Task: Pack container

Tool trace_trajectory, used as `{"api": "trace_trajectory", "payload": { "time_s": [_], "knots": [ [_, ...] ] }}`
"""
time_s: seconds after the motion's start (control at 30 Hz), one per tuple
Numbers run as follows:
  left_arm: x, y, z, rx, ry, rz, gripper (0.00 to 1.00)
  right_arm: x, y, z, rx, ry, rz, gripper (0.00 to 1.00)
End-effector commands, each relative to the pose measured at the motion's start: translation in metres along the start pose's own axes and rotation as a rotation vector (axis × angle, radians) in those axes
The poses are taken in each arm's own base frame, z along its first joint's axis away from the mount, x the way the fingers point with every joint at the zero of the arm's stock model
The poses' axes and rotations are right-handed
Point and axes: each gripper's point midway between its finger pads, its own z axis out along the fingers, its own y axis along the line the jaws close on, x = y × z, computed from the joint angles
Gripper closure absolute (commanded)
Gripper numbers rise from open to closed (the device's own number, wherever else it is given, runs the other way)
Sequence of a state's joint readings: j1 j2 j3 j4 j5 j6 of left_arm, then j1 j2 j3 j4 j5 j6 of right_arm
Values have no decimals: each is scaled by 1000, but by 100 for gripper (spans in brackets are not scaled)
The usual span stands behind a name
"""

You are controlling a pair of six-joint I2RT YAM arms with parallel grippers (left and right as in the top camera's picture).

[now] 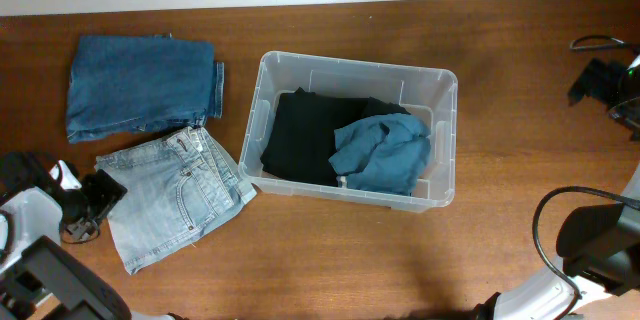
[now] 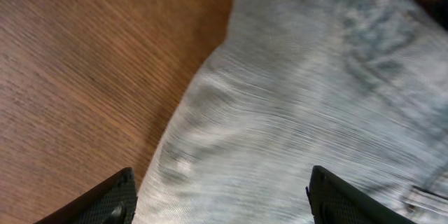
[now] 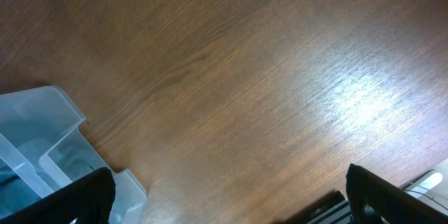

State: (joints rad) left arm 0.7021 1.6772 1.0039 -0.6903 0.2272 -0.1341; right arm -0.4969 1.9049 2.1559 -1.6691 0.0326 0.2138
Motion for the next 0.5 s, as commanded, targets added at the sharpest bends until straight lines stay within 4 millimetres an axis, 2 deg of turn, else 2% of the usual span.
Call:
{"api": "trace_trajectory", "payload": {
  "time_s": [0.0, 0.47],
  "knots": [
    [4, 12, 14, -38, 31, 13, 21, 0, 0, 0, -2, 0, 12, 2],
    [5, 12, 30, -18, 54, 41, 21, 0, 0, 0, -2, 0, 12, 1]
  ]
}}
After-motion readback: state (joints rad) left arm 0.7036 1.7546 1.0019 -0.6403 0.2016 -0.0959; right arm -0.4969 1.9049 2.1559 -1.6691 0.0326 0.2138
